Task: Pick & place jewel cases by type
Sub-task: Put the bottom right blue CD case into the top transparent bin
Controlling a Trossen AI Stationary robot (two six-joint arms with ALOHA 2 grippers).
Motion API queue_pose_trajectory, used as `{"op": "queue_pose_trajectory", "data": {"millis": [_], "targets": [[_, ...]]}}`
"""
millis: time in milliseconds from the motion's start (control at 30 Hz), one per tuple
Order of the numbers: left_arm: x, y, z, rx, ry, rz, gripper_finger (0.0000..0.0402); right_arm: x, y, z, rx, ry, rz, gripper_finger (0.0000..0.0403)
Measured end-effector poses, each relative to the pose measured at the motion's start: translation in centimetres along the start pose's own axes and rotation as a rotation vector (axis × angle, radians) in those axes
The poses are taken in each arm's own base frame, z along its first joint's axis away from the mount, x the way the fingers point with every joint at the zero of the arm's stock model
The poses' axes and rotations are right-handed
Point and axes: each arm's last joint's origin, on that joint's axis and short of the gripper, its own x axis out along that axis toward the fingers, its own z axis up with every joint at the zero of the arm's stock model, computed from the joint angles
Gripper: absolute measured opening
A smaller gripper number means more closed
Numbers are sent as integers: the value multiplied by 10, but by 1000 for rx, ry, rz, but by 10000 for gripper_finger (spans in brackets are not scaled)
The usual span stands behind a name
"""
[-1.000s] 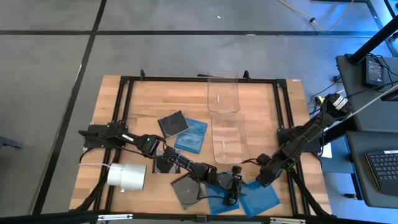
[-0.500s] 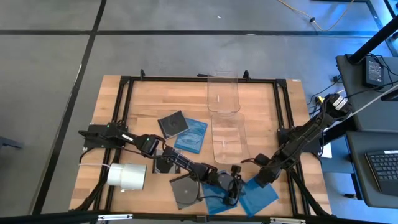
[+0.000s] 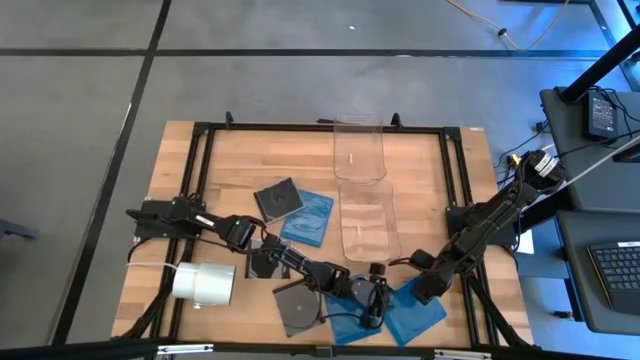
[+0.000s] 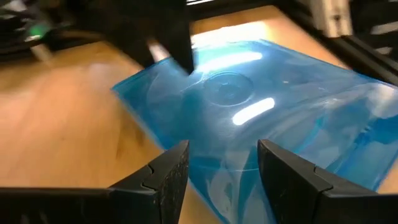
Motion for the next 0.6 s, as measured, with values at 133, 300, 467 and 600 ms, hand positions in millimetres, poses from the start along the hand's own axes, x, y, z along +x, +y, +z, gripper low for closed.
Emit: {"op": "queue_pose_trajectory", "data": {"millis": [133,300,467,600], "targets": [[1,6,-1,-18,6,93,184,0,-5,-7,-12,31,-56,260],[1,9,-1,-28,9,126,184,1,-7,-15,-100,-16,-57,260],[2,11,-2,-59,11,112,184,2,-8,-19,-129,-48,-62,260],[2,11,-2,-78,11,111,184,-2,-9,-22,-146,-76,-122,260]]}}
